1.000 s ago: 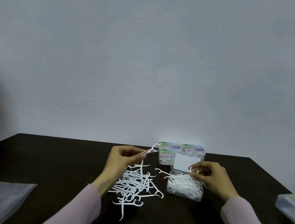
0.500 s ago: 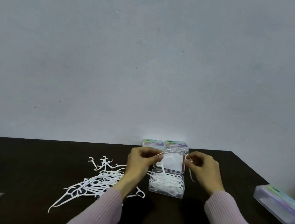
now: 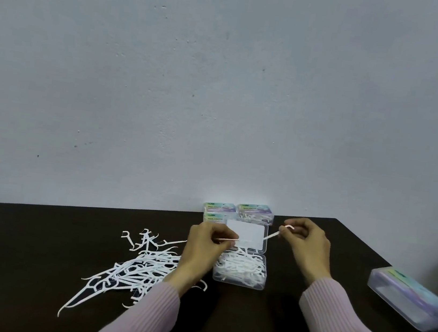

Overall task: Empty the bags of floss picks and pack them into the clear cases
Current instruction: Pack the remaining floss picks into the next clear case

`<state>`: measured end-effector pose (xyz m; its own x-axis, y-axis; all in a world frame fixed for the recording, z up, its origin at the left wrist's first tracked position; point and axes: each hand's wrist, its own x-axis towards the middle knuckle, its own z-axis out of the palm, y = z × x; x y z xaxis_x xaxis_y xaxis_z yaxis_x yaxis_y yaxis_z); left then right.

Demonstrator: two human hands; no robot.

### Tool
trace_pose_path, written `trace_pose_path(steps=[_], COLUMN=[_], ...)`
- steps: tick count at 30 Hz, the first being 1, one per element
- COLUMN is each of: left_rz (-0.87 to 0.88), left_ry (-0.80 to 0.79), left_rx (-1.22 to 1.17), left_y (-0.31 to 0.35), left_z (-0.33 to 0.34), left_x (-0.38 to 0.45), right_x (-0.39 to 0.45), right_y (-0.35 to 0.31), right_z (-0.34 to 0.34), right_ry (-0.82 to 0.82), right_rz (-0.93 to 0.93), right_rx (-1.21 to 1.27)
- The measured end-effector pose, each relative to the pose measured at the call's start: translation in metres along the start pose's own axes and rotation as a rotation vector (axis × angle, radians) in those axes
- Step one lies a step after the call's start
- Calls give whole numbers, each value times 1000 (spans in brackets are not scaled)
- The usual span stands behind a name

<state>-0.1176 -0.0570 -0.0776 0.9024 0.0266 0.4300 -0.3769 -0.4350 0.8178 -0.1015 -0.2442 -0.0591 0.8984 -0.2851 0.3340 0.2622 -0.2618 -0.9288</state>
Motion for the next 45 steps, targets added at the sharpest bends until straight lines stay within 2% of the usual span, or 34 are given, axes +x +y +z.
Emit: trace_pose_path(steps=[4,8,10,12,15,17,19,22,25,27,31,35,39,45], left_rz=[38,1,-22,-58,-192,-276,-338,-408,-423,-406,-403,-460,-468,-470], left_ry=[-93,-109,-59,63,201,218,223,179,86,27,-52,-15,-33,-20], left_rx=[79,-57,-120,-158,-265,-349,-403,-457,-469,-479,-479,-554,-516,-557], left_y=[-5,-7,-8,-11,-18,-17,-16,-18,-13,-4,-6,-9,-12,-12], left_z=[-6,-11,-10,-8,-1,4,8,16,23,26,28,25,23,22], left_x=[-1,-1,-1,0,2,1,2,4,0,-4,-6,-4,-5,-7], right_x=[-2,-4,-6,-10,-15,-17,-19,-25,-30,-32,-32,-30,-30,-30], right_y=[-1,-1,0,1,3,8,12,10,9,13,14,11,12,13], right_z=[1,5,9,14,21,27,31,36,46,52,53,50,49,44], right_ry=[-29,-102,-163,-233,-300,-248,-121,-9,-137,-204,-191,-222,-239,-248], right_rz=[17,27,11,-19,-67,-92,-111,-8,266,342,369,408,425,367], right_rx=[37,36,-19,-66,-161,-277,-333,-118,155,211,330,428,436,489])
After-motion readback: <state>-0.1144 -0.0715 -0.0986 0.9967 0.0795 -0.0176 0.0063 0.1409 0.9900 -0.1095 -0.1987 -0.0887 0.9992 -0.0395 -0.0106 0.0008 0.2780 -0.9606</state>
